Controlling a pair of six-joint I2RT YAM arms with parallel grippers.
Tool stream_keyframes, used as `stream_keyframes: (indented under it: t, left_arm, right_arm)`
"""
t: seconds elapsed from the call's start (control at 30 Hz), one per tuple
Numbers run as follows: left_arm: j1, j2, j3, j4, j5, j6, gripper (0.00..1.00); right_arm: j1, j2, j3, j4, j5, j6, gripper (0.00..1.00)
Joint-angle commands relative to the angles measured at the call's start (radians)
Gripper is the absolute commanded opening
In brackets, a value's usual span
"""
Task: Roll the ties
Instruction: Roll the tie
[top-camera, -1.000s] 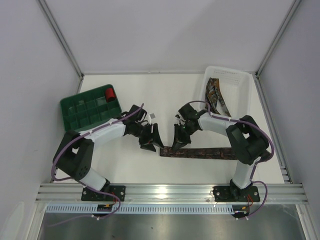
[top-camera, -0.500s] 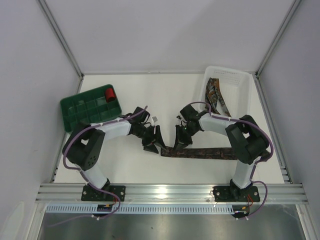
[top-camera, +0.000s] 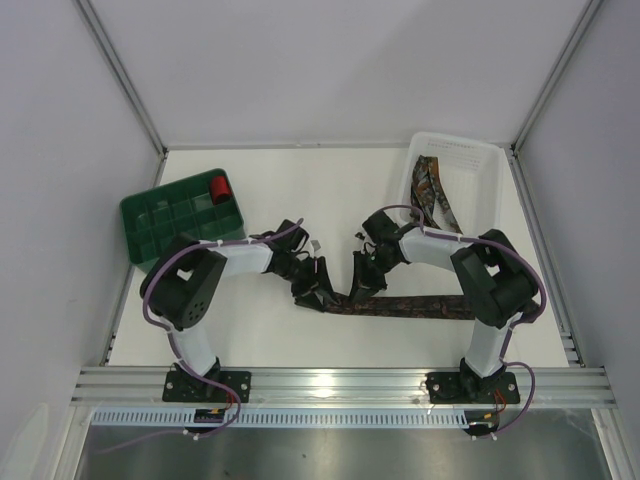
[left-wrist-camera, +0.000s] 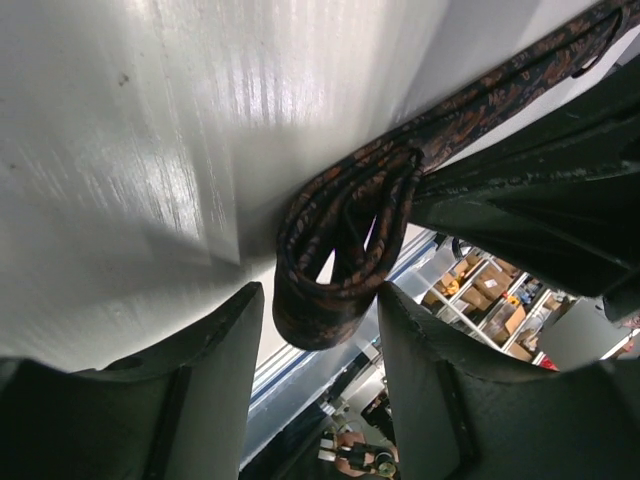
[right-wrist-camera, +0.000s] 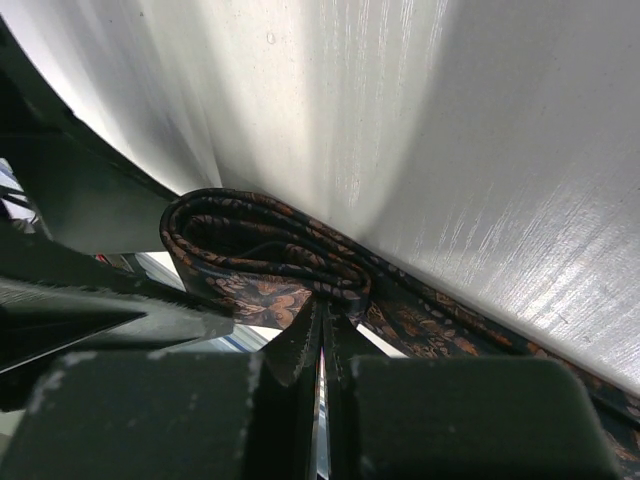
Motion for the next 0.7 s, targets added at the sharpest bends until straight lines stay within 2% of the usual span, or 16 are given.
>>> stream_keyframes:
  t: [0.0,0.07,0.23,0.27,0.37,0.67]
  left_arm:
    - [-0.013,0.010,-0.005,0.048,-0.001,-0.047,0.54]
    - [-0.017,0.016,-0.005,0.057,0.000,-0.056,0.53]
    - [-0.019,0.028,0.003,0.050,-0.007,-0.050,0.30]
    - [-0.019,0.025,0.009,0.039,-0.012,-0.046,0.22]
    - [-0.019,0.003,0.029,-0.014,-0.048,-0.017,0.14]
    - [-0.019,-0.067,0.043,-0.088,-0.108,0.011,0.11]
  right_arm:
    - [-0.006,0.011,-0.008,0.012,0.002,-0.019,0.03]
    - [-0.009,0.008,-0.006,0.014,0.002,-0.017,0.03]
    - [-0.007,0.008,0.002,0.006,0.000,-0.022,0.03]
    - [-0.007,0.005,0.002,0.006,0.002,-0.020,0.03]
    - [-0.004,0.004,0.009,0.003,0.000,-0.020,0.03]
    - [0.019,0.027,0.031,0.017,-0.018,0.003,0.04]
